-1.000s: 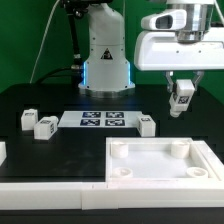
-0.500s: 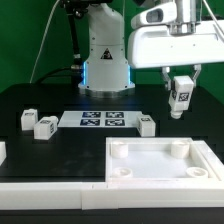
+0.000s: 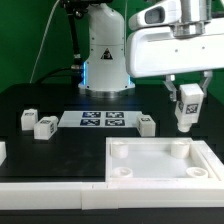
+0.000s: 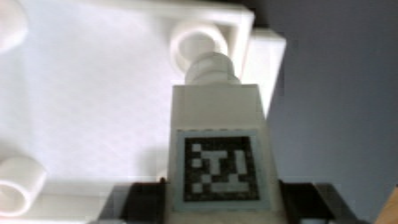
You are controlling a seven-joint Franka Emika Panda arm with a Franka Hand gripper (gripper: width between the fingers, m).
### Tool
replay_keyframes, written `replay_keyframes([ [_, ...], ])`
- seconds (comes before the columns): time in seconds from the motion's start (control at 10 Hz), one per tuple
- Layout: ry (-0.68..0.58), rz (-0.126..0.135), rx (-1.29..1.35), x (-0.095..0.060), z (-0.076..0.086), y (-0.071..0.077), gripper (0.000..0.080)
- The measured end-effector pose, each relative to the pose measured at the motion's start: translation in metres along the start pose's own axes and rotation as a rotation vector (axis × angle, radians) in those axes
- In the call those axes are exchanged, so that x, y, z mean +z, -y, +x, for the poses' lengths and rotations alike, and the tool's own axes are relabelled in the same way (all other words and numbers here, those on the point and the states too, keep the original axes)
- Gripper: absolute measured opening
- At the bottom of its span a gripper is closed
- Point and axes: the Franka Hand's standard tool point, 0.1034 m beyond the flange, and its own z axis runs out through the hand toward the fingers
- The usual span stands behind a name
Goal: Assemble one leg
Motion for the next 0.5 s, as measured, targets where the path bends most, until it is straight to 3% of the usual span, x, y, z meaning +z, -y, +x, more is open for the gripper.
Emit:
replay_keyframes([
  [0.5,-0.041,-0.001,-0.008,0.0019,-0.0023,-0.001,0.0292],
])
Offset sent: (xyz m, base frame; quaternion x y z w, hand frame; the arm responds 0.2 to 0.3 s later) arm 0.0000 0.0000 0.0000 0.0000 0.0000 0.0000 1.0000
